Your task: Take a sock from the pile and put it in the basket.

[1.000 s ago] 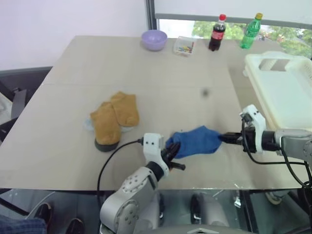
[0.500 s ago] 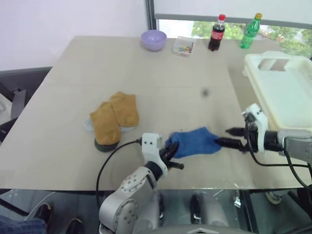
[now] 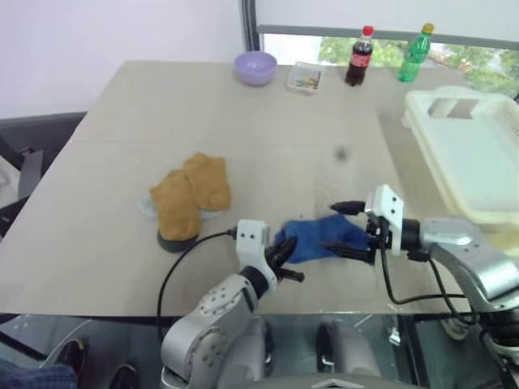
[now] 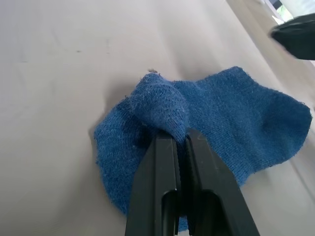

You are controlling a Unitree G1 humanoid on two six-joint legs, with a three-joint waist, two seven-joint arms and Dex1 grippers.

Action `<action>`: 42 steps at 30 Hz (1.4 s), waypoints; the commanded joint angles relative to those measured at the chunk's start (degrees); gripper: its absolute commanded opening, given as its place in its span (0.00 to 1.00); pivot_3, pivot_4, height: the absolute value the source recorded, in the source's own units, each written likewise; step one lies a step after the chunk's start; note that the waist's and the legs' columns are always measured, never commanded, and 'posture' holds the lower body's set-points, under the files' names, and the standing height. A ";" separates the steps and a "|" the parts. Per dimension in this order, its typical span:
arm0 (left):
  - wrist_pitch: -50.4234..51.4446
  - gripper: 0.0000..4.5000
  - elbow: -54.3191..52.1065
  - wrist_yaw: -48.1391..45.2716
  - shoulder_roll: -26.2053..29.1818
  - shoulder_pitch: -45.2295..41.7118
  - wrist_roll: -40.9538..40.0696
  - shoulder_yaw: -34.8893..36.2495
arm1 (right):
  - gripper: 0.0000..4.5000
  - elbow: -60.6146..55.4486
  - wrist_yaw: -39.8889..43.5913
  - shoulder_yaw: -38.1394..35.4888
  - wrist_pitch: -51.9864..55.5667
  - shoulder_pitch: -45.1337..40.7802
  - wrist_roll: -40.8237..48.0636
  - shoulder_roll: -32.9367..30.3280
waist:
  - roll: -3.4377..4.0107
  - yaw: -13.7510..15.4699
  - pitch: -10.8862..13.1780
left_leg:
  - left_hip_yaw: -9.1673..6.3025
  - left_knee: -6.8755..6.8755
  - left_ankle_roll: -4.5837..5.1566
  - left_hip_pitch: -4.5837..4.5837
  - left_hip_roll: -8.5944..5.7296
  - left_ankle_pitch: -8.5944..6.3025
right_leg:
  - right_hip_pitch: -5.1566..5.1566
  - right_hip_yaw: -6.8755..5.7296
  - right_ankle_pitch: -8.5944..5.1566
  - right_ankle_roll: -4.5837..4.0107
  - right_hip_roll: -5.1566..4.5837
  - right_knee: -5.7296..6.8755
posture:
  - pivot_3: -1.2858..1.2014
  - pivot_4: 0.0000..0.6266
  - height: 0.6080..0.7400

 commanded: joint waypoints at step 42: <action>0.81 0.00 0.03 -0.57 0.25 -0.49 -1.11 0.61 | 0.80 18.40 8.60 3.43 -11.43 -6.40 -12.55 0.94 | 0.01 0.03 -0.01 | 0.11 -0.03 -0.01 0.26 0.00 0.00 | 0.19 0.07 0.00 -0.05 -0.10 0.03 | 0.52 0.24 0.95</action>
